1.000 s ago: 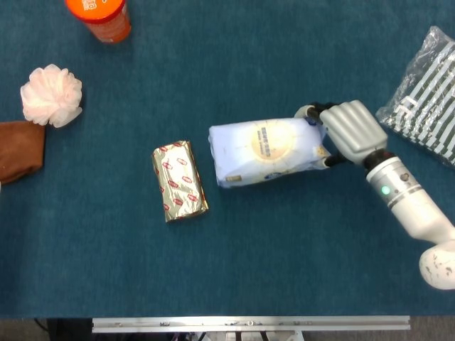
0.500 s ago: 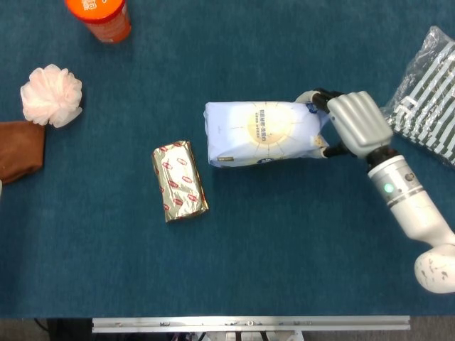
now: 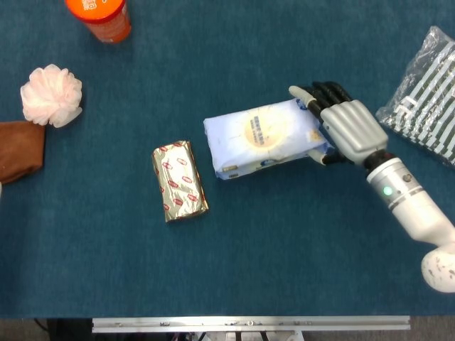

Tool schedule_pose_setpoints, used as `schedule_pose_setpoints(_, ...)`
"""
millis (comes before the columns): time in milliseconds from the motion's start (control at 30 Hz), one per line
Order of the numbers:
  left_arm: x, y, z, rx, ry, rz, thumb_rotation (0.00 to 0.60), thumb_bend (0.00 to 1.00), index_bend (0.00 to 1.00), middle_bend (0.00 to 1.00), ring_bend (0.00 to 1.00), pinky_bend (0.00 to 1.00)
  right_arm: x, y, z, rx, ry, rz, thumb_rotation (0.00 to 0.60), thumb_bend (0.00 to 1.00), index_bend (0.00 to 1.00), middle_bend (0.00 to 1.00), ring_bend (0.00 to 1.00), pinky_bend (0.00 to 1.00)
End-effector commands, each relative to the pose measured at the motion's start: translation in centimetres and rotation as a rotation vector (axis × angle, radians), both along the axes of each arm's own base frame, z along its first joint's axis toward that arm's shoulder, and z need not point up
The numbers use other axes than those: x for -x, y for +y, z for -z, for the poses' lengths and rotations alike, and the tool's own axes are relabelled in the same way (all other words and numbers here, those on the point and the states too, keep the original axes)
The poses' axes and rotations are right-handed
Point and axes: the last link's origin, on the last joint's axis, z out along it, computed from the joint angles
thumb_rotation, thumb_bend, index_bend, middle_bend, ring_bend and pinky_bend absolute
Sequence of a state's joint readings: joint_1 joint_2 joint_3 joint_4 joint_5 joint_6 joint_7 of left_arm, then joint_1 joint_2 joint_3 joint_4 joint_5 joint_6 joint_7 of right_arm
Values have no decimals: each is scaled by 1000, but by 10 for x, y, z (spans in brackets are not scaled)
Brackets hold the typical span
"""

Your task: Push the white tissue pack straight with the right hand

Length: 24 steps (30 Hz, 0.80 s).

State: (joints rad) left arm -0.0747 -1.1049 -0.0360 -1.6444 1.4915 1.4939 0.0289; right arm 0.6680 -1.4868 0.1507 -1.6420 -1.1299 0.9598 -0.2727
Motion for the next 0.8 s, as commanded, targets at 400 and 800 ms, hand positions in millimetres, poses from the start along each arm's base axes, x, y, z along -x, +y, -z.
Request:
schedule_pose_setpoints(400, -2, 4, 0, -4, -5, 13, 600, 346, 254, 268, 189, 219, 34, 25, -75, 160, 32, -29, 600, 258, 0, 120, 18, 24)
schedule_pose_setpoints(800, -4, 13, 10, 12, 1, 29, 600, 346, 254, 268, 189, 219, 106, 73, -142, 374, 173, 87, 600, 259, 162, 304, 152, 137)
